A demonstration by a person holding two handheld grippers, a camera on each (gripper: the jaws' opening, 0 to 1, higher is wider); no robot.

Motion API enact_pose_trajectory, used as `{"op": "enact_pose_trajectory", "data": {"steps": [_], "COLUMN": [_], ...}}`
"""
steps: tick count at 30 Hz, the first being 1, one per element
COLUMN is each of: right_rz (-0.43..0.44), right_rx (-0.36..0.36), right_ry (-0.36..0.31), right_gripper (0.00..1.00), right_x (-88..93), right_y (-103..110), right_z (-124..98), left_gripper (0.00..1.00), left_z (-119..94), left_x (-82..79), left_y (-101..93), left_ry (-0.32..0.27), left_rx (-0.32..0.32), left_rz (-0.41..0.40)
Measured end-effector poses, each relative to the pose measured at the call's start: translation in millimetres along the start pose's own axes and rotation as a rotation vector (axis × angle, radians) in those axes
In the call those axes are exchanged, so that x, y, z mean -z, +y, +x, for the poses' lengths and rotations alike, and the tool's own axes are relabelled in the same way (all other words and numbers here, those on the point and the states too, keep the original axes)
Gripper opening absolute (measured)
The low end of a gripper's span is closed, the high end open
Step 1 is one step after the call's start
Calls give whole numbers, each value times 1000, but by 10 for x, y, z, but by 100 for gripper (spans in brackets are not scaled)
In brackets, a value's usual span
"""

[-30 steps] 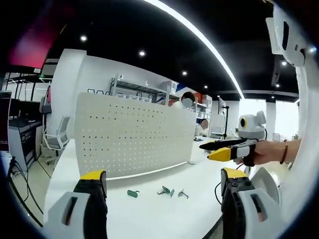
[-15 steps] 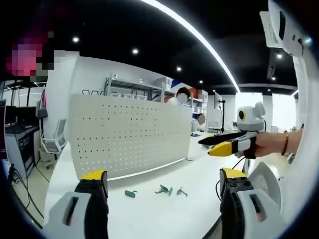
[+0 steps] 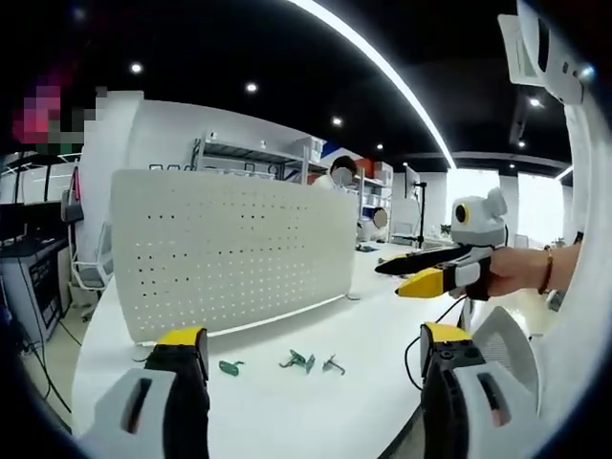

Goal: Insert the hook assembly into the mounting plate slot until the hook locks in place.

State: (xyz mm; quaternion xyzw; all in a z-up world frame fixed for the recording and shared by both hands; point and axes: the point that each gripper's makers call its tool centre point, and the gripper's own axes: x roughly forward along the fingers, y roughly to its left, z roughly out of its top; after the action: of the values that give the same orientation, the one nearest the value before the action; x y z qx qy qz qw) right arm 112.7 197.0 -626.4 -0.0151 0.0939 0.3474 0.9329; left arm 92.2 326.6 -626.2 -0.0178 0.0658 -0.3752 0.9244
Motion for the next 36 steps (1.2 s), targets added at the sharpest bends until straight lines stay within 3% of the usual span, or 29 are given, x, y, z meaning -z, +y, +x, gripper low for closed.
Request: {"op": "enact_pose_trajectory", "data": {"steps": [18,36], "right_rz": [5,-29], "right_rx": [12,-15], "right_ry": [61,147], "right_gripper": [56,53], "right_x": [234,469], "right_y": [-129,-254], "right_z": [-10,46], "left_gripper": [94,94], "left_z": [171,149], "left_x": [167,256], "left_y": [-98,-157], "left_ry": [46,82], "left_rx": [44,43], "left_rz": [-23,-14]}}
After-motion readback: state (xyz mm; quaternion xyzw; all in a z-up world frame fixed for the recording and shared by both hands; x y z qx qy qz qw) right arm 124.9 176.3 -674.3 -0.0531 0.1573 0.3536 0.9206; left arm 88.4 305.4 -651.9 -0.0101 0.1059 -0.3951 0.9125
